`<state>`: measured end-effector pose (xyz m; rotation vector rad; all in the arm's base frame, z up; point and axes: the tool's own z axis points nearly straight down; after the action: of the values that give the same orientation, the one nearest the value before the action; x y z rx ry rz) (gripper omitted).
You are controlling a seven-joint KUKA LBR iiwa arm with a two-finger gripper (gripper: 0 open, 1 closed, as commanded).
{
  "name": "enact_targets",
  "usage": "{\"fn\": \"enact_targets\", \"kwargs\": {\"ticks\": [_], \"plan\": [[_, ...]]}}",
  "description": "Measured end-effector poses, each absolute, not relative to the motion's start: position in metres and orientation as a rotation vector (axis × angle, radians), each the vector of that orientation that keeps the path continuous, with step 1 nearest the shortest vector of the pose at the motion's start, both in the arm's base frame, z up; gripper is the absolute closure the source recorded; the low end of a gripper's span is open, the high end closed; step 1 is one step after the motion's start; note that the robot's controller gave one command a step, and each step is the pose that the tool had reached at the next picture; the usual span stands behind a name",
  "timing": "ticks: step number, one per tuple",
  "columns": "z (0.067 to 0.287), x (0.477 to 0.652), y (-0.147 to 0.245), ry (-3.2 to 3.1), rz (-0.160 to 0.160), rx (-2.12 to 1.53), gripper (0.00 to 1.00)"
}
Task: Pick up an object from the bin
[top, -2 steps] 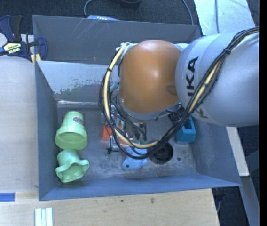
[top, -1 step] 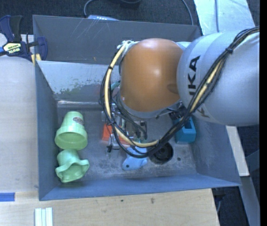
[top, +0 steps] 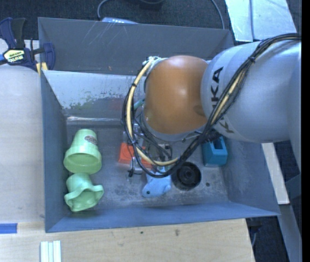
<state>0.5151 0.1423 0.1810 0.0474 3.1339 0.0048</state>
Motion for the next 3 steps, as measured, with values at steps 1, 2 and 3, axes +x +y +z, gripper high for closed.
{"fn": "enact_targets", "kwargs": {"ticks": [1, 2, 3], "plan": [[0.122, 0.539, 0.099, 3.129, 0.004, 0.187, 0.0], [0.081, 0.551, 0.068, 3.132, 0.0, 0.203, 0.0], [0.076, 0.568, 0.089, 3.126, 0.006, 0.139, 1.0]]}}
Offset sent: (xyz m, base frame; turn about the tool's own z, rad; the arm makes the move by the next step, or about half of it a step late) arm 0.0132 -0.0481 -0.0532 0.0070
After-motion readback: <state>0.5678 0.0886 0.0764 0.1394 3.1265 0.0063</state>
